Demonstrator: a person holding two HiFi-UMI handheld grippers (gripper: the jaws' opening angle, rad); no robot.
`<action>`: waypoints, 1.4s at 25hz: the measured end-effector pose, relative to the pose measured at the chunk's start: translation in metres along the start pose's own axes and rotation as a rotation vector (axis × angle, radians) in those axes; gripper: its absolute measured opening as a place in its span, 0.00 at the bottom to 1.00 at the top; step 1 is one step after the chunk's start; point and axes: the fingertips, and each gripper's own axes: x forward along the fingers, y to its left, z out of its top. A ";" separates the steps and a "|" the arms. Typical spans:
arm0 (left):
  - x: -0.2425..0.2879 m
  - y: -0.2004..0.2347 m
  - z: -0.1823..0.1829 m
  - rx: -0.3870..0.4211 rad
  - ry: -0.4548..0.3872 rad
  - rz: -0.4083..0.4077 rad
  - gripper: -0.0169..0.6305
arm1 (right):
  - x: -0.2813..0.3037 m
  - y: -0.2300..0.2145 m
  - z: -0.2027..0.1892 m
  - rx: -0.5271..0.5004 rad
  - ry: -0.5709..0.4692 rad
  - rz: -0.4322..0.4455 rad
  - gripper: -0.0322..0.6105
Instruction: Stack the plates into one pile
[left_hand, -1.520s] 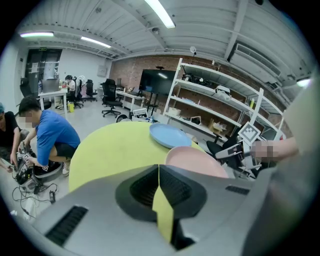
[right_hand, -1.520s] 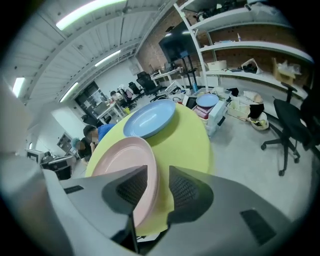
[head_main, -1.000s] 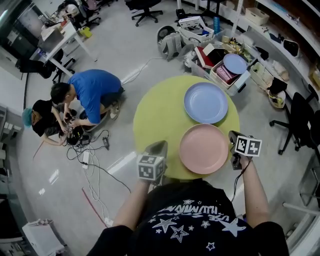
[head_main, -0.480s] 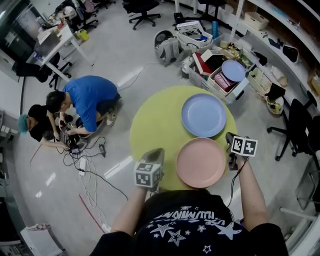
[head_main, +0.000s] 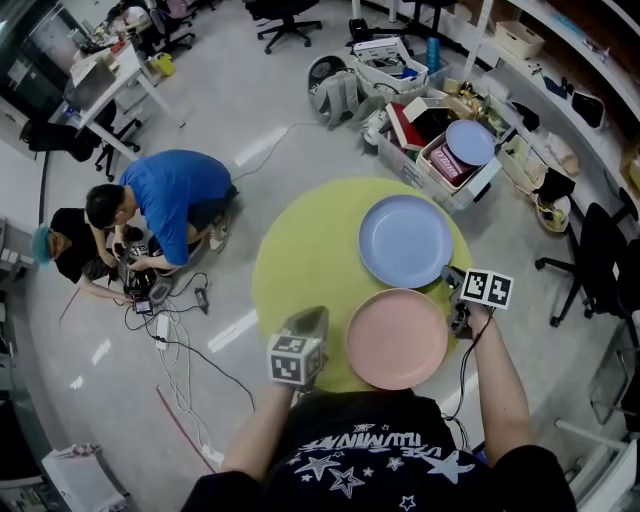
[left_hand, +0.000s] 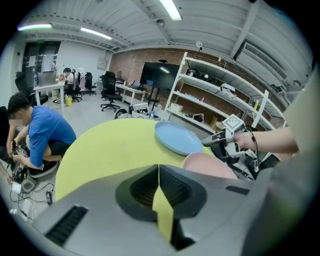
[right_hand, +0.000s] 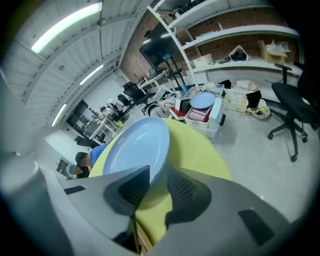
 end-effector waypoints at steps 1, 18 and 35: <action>0.001 0.000 -0.001 -0.001 0.004 0.001 0.05 | 0.003 0.001 0.000 0.009 0.004 0.006 0.21; 0.002 0.011 -0.005 -0.026 0.006 0.024 0.05 | 0.035 -0.006 -0.002 0.103 0.027 -0.055 0.19; -0.013 0.020 -0.004 -0.041 -0.014 0.056 0.05 | 0.018 0.001 0.032 0.180 -0.133 -0.093 0.10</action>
